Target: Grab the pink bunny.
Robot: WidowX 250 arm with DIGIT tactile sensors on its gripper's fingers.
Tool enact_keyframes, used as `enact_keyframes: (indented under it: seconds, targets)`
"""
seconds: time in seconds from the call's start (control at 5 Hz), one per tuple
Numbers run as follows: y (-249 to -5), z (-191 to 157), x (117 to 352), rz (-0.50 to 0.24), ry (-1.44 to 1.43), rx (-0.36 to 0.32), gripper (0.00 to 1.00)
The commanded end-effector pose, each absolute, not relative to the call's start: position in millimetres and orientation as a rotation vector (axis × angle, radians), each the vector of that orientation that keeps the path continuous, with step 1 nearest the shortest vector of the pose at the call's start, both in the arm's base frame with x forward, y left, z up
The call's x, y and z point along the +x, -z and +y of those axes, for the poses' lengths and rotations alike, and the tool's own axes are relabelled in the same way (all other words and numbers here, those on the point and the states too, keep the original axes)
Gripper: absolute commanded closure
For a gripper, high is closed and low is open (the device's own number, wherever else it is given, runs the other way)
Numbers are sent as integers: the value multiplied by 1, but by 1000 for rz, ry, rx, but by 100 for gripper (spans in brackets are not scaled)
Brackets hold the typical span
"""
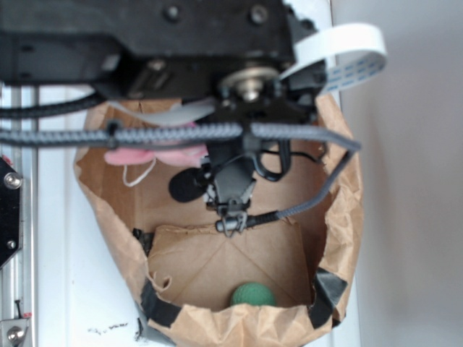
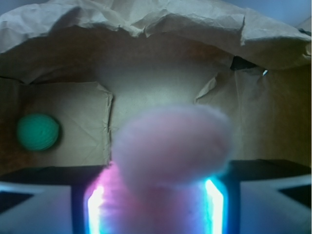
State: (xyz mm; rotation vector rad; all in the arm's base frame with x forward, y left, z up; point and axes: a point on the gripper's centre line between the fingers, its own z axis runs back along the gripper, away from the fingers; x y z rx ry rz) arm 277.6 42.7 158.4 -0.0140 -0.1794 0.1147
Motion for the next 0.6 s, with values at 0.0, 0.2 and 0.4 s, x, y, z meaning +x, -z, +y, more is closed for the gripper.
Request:
enact_keyframes:
  seconds: [0.0,0.2,0.4]
  targets:
    - [-196,50,282,-307,-101,-49,100]
    - [-196,51,283,-346,-93,-62,100]
    - [-192,51,286,-353,-90,-50,100]
